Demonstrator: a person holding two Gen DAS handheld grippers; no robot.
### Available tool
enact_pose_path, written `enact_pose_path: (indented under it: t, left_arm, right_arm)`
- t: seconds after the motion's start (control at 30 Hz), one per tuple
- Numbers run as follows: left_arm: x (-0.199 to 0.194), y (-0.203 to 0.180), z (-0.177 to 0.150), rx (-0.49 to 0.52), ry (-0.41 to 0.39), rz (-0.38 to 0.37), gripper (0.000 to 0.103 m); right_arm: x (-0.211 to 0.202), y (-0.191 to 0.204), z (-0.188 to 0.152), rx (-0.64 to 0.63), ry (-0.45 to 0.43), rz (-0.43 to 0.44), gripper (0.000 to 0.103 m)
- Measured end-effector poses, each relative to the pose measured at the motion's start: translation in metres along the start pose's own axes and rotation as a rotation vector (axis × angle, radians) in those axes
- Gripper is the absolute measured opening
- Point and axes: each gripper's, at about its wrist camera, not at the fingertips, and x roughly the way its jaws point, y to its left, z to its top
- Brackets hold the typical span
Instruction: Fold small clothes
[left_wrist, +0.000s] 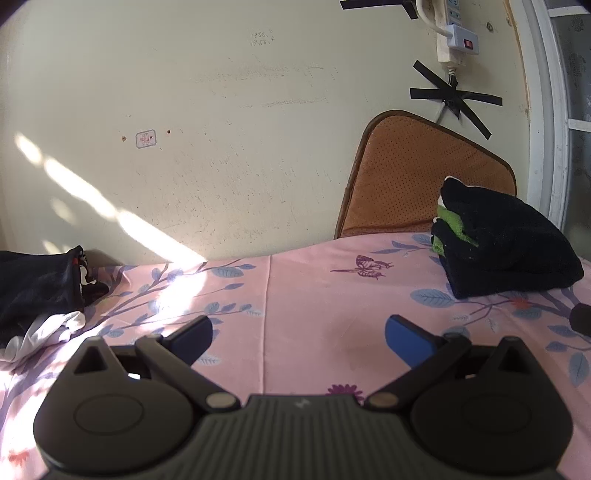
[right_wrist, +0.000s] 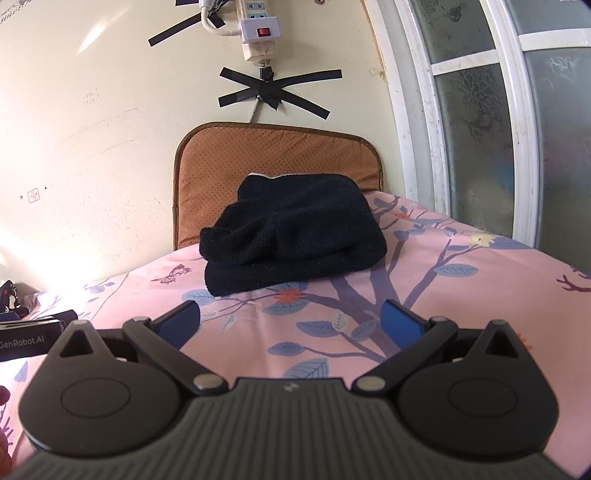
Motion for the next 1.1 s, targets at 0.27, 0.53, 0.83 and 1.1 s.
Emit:
enact_pose_path:
  t: [0.27, 0.53, 0.83, 1.1]
  left_arm:
    - [0.002, -0.002, -0.002, 0.017, 0.018, 0.023, 0.103]
    - [0.004, -0.002, -0.002, 0.007, 0.041, 0.022, 0.103]
    - [0.007, -0.001, -0.004, 0.011, 0.067, 0.01, 0.103]
    - [-0.001, -0.003, 0.0, 0.027, 0.035, -0.014, 0.103]
  right_arm:
    - [0.0, 0.0, 0.0, 0.0, 0.0, 0.0, 0.103]
    - [0.0, -0.001, 0.0, 0.001, -0.001, 0.001, 0.103]
    - [-0.001, 0.0, 0.0, 0.004, -0.004, 0.006, 0.103]
    - [0.0, 0.0, 0.0, 0.002, -0.002, -0.001, 0.103]
